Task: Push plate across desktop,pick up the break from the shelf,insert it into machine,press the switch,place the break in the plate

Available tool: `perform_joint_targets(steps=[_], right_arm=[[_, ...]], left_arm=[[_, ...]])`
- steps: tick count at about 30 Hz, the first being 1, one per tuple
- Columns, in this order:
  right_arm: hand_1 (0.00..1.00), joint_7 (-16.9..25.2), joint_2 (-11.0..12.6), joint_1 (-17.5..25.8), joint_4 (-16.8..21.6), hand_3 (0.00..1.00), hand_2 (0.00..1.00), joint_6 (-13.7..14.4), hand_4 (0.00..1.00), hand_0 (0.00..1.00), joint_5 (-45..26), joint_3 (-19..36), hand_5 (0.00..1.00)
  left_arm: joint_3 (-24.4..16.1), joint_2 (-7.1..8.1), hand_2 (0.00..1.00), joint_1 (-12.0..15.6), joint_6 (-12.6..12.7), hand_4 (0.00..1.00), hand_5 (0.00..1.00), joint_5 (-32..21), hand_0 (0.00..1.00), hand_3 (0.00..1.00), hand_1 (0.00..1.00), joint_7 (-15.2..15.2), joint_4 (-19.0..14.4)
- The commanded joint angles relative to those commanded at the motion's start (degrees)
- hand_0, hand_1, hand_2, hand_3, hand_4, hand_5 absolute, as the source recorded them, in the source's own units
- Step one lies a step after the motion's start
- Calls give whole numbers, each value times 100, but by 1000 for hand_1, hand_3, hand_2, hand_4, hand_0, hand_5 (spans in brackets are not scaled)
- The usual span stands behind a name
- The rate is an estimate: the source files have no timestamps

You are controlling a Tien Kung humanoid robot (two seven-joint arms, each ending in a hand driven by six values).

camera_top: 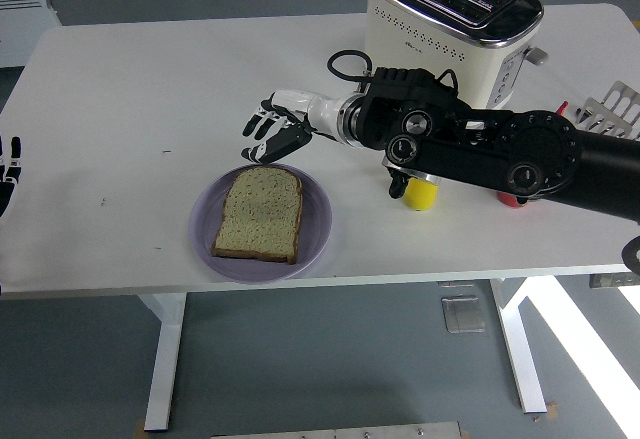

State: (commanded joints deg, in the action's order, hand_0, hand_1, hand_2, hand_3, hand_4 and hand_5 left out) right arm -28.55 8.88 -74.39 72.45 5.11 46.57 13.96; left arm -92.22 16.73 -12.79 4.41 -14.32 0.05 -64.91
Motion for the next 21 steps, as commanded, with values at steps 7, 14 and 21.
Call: perform_joint_targets(steps=[7,14,21], right_arm=[[680,99,251,191,349,679,707,148,695,663,150,602,326],[670,385,710,711,964,669,683,534,696,660,53,1348,329],[663,964,1296,1506,1531,651,670,1016,693,658,-508,2200,329]], left_arm=[[-13,-11,643,10,1,660,998,92,764,665,692,-13,-117],[-26,-14,644,45,11,660,998,143,763,665,692,-14,-316],[-85,-16,644,101,26,659,998,187,763,665,691,-22,-559]])
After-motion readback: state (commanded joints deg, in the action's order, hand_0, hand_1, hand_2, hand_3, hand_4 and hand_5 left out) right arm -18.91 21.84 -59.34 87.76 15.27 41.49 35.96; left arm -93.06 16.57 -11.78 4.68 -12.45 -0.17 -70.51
